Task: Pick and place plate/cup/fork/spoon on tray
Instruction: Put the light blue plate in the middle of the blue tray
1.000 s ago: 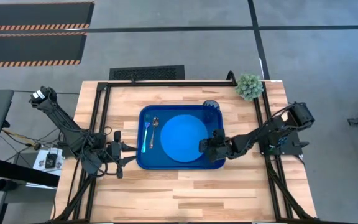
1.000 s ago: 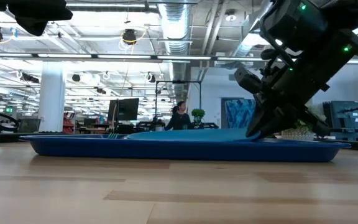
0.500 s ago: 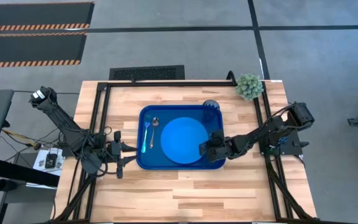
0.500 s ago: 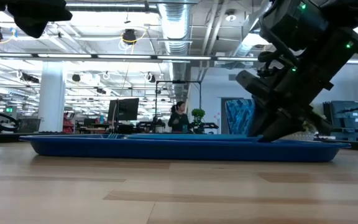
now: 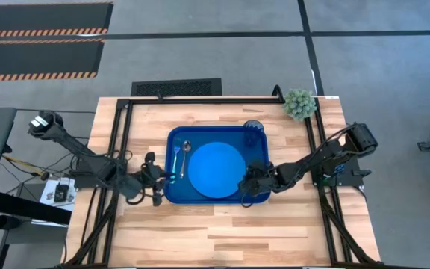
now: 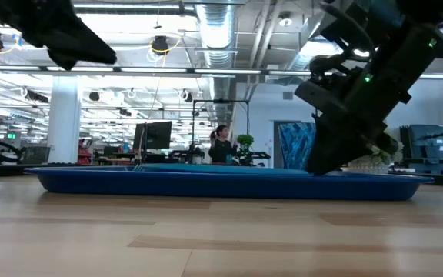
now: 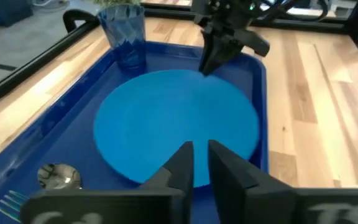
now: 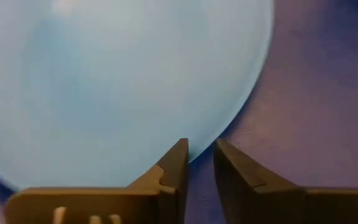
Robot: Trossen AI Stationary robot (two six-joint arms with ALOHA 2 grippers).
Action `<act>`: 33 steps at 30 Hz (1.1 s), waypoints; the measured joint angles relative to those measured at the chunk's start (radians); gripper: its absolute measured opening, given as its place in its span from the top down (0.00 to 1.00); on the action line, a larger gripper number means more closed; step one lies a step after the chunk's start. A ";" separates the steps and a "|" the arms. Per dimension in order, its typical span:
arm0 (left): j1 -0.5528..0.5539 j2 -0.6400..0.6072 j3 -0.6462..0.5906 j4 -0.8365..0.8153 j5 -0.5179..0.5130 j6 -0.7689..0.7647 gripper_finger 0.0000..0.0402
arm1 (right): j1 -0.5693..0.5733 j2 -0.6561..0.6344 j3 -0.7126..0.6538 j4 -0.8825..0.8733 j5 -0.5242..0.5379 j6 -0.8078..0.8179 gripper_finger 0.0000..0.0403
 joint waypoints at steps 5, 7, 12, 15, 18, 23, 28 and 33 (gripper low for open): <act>0.032 -0.007 0.000 0.006 0.017 0.032 0.99 | 0.007 -0.045 0.000 -0.060 -0.008 -0.095 0.88; 0.038 -0.009 0.000 0.010 0.017 0.033 0.99 | 0.007 -0.073 0.000 -0.078 -0.011 -0.117 0.90; 0.054 -0.009 0.000 0.006 0.017 0.041 1.00 | 0.011 -0.121 0.000 -0.028 -0.009 -0.216 0.96; 0.057 -0.009 0.000 0.005 0.017 0.048 1.00 | 0.013 -0.122 0.000 0.037 -0.004 -0.258 0.98; 0.056 -0.008 0.000 0.005 0.017 0.049 1.00 | 0.011 -0.097 0.000 0.159 -0.004 -0.307 0.96; 0.056 -0.007 0.000 -0.001 0.017 0.049 1.00 | -0.008 -0.007 0.040 0.340 -0.058 -0.416 0.92; 0.056 -0.007 0.000 -0.008 0.017 0.049 1.00 | -0.024 0.117 0.198 0.254 -0.062 -0.536 0.97; 0.056 -0.007 0.000 -0.032 0.016 0.041 1.00 | -0.049 0.234 0.362 0.068 -0.075 -0.561 0.97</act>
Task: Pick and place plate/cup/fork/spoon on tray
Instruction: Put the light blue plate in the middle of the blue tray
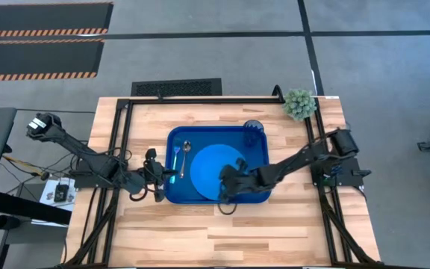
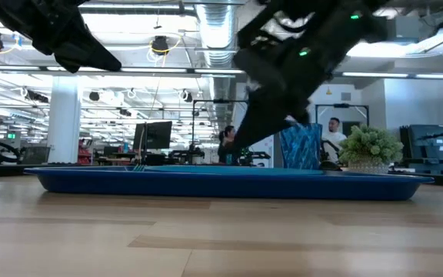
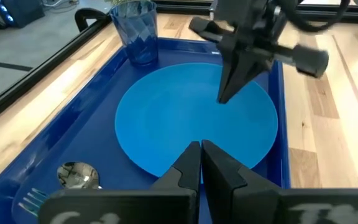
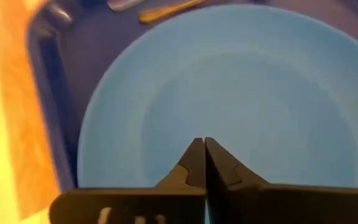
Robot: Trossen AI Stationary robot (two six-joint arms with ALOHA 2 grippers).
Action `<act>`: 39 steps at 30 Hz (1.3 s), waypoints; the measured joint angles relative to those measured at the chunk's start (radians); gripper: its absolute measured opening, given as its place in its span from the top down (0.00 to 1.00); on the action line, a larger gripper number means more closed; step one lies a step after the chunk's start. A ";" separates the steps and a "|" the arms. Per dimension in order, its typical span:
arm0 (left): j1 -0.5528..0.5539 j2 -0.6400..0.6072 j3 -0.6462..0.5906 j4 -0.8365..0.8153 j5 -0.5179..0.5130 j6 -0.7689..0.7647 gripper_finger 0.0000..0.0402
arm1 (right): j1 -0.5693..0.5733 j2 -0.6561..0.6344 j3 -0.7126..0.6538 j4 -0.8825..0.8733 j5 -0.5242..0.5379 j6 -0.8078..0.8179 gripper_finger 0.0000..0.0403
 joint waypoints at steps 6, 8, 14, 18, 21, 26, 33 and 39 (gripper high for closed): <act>0.000 0.000 0.000 -0.011 0.000 -0.010 1.00 | -0.019 0.084 0.100 -0.126 -0.009 -0.006 0.97; 0.000 0.000 0.000 -0.014 -0.002 -0.014 1.00 | -0.026 0.086 0.106 -0.134 -0.010 -0.006 0.98; 0.000 0.000 0.000 -0.016 -0.005 -0.019 1.00 | -0.055 0.099 0.106 -0.140 -0.026 -0.009 0.97; 0.000 0.000 0.000 -0.017 -0.005 -0.022 1.00 | -0.075 0.099 0.107 -0.141 -0.037 -0.019 0.97; 0.000 0.000 0.000 -0.017 -0.005 -0.024 1.00 | -0.088 0.099 0.107 -0.140 -0.036 -0.027 0.98; 0.000 0.000 0.000 -0.017 -0.005 -0.024 1.00 | -0.092 0.097 0.107 -0.124 -0.042 -0.048 0.97; 0.000 0.000 0.000 -0.018 -0.004 -0.027 1.00 | -0.080 0.099 0.107 -0.040 -0.177 -0.107 0.99; 0.000 0.000 0.000 -0.017 -0.004 -0.027 1.00 | -0.095 0.099 0.107 -0.075 -0.158 -0.108 0.98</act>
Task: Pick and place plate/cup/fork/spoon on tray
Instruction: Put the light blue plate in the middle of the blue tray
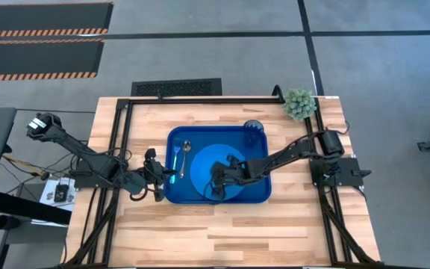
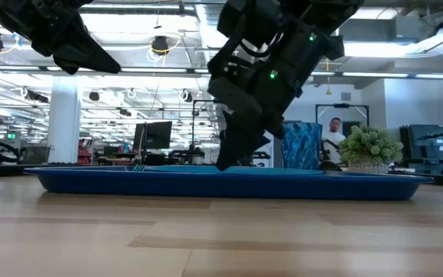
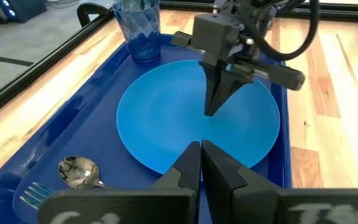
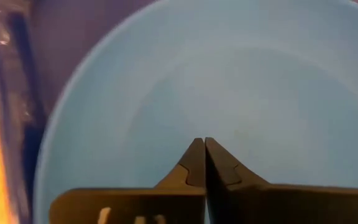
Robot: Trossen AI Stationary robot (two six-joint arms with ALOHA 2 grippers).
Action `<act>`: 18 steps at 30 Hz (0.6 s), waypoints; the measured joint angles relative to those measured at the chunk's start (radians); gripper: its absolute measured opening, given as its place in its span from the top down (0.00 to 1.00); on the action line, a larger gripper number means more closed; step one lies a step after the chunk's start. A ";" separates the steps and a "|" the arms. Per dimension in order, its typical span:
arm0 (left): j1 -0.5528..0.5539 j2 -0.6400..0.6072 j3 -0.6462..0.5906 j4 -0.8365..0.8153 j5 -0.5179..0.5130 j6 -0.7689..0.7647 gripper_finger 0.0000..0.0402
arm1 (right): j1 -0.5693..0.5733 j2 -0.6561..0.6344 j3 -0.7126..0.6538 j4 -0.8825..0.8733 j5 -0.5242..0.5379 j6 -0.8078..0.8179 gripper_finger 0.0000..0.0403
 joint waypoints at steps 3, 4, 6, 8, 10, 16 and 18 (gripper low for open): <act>0.000 0.000 0.000 0.000 0.000 0.000 1.00 | -0.016 0.000 0.000 -0.019 -0.001 -0.003 0.97; 0.000 0.000 0.000 0.000 0.000 0.000 1.00 | -0.020 0.000 0.000 -0.027 -0.002 -0.003 0.97; 0.000 0.000 0.000 0.000 0.000 0.000 1.00 | -0.026 0.000 0.000 -0.027 -0.005 -0.004 0.98; 0.000 0.000 0.000 0.000 0.000 0.000 1.00 | -0.032 0.000 0.000 -0.022 -0.006 -0.018 0.98; 0.000 0.000 0.000 0.000 0.000 0.000 1.00 | -0.038 0.000 0.000 -0.023 -0.023 -0.026 0.98; 0.000 0.000 0.000 0.000 0.001 0.000 1.00 | -0.067 0.000 0.000 -0.023 -0.061 -0.029 0.98; 0.000 0.000 0.000 0.000 0.001 0.000 1.00 | -0.077 0.000 0.000 -0.023 -0.061 -0.042 0.98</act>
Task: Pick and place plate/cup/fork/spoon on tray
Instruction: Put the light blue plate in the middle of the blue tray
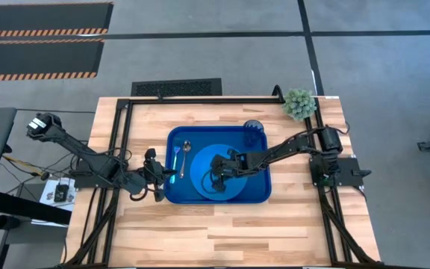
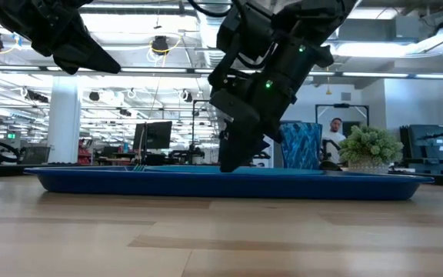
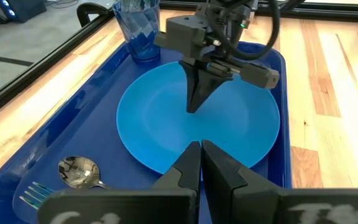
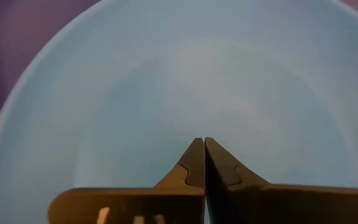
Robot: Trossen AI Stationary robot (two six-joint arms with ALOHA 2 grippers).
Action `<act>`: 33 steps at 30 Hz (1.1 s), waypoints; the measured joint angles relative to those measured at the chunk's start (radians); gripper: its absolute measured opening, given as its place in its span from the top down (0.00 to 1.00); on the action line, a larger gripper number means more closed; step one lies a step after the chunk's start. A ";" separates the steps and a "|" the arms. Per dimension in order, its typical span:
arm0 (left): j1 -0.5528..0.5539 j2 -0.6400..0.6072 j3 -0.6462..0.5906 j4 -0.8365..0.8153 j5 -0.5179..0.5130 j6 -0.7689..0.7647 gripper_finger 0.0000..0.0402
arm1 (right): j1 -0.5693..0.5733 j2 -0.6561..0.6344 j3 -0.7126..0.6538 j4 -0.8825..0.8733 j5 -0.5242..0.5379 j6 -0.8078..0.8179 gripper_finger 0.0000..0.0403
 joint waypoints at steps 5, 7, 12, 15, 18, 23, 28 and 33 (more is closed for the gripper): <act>0.000 0.000 0.000 0.000 0.000 0.000 1.00 | -0.024 0.000 0.000 -0.015 -0.023 -0.011 0.98; 0.000 0.000 0.000 0.000 0.000 0.000 1.00 | -0.033 0.000 0.000 -0.023 -0.024 -0.012 0.98; 0.000 0.000 0.000 0.000 0.000 0.000 1.00 | -0.052 0.000 0.000 -0.023 -0.025 -0.036 0.98; 0.000 0.000 0.000 0.000 0.000 0.000 1.00 | -0.063 0.000 0.000 -0.023 -0.044 -0.037 0.98; 0.000 0.000 0.000 0.000 0.000 0.000 1.00 | -0.072 0.000 0.000 -0.023 -0.051 -0.038 0.98; 0.000 0.000 0.000 0.000 0.000 0.000 1.00 | -0.088 0.000 0.000 -0.024 -0.050 -0.054 0.98; 0.000 0.000 0.000 0.000 0.000 0.000 1.00 | -0.111 0.000 0.000 -0.026 -0.049 -0.056 0.98; 0.000 0.000 0.000 0.000 0.000 0.000 1.00 | -0.136 0.000 0.000 -0.026 -0.045 -0.056 0.98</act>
